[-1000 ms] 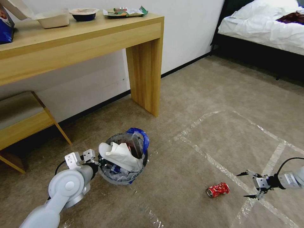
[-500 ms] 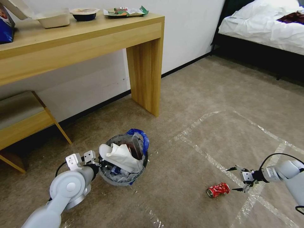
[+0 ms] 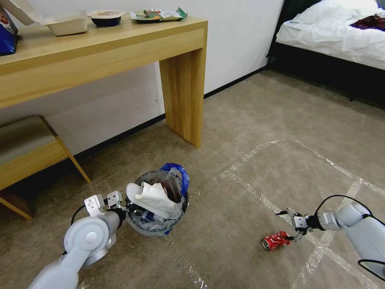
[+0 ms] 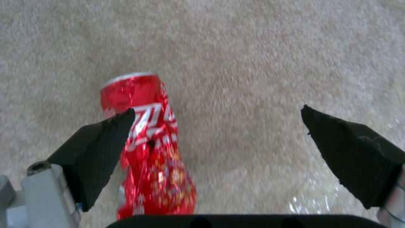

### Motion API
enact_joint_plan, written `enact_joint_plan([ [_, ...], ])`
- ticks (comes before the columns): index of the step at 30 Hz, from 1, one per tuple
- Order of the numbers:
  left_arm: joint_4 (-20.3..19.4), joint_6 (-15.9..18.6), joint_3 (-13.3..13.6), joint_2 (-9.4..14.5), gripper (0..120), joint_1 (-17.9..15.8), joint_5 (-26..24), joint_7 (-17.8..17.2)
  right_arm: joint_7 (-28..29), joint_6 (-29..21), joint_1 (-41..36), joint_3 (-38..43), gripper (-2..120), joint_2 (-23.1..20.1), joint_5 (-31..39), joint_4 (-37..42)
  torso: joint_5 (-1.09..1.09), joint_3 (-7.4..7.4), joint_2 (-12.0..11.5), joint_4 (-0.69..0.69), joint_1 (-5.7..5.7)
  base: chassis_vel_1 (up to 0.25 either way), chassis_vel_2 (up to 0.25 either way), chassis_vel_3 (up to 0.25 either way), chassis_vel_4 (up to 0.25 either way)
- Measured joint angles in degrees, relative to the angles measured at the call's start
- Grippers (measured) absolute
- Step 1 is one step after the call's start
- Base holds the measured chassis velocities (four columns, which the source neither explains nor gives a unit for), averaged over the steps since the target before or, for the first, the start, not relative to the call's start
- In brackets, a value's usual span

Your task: Pick up the trash bin and place the garbage on the floor into it.

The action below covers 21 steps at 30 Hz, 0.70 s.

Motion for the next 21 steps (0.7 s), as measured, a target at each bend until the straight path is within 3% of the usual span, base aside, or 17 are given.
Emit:
enact_joint_plan([
  [10,-0.34,-0.05,-0.06,-0.23,0,0.49,0.52,0.00,-0.61,-0.06,-1.18,-0.57,100,1.79,0.20,0.50,0.00,0.00,0.00,0.00,0.00,0.000,0.000,0.000,0.000],
  [21,0.02,-0.05,-0.20,-0.54,0,0.36,0.84,-0.03,-2.69,0.71,-3.64,-0.69,100,1.03,0.87,2.34,0.01,0.00,0.00,0.00,0.00,0.000,0.000,0.000,0.000],
])
